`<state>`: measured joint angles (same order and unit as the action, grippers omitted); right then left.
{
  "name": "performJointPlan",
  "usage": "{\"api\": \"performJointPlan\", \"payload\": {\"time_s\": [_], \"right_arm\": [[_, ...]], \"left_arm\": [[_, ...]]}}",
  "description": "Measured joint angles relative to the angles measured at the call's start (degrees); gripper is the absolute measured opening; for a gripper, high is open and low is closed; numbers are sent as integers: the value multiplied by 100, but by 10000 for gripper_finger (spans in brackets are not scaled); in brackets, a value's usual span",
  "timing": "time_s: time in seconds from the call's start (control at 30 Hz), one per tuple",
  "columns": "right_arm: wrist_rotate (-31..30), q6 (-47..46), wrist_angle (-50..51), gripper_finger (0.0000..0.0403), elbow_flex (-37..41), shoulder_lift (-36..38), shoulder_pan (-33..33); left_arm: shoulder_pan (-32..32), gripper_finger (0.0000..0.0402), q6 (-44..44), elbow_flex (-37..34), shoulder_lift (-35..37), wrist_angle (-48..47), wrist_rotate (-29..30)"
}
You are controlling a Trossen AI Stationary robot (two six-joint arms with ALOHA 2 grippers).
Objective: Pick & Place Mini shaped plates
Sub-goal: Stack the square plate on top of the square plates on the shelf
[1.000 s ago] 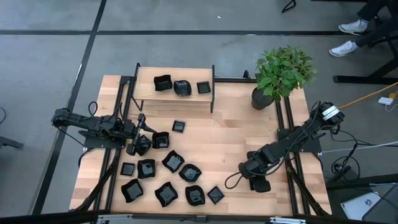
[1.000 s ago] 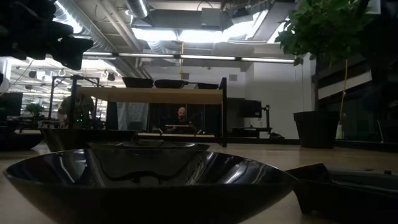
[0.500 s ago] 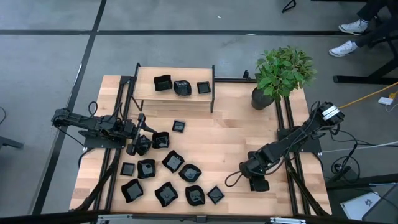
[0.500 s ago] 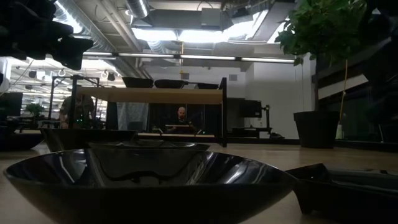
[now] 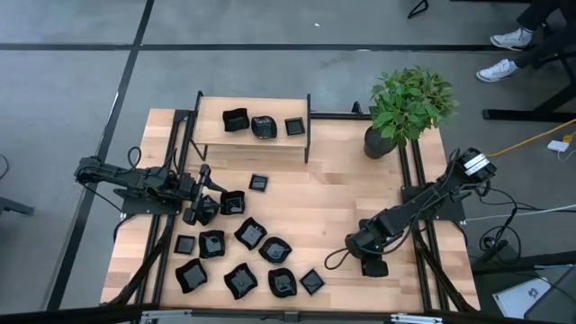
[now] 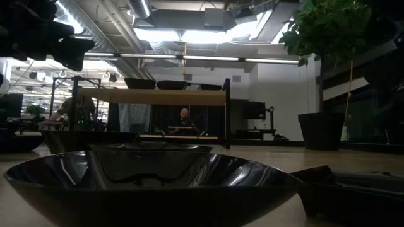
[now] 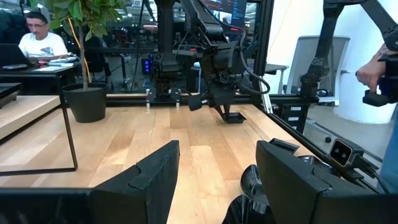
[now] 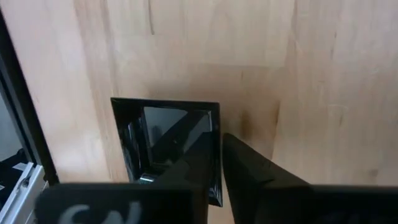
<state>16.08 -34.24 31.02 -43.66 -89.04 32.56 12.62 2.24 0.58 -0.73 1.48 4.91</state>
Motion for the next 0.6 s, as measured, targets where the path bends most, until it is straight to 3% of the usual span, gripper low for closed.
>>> {"api": "performJointPlan", "payload": {"time_s": [0.2,0.6], "right_arm": [[43,-28,-134,7,-4,-35,0],[160,233,-143,3,-4,-35,-223]], "left_arm": [[1,207,-1,0,-2,-2,0],[0,208,-2,0,-1,-1,0]]}}
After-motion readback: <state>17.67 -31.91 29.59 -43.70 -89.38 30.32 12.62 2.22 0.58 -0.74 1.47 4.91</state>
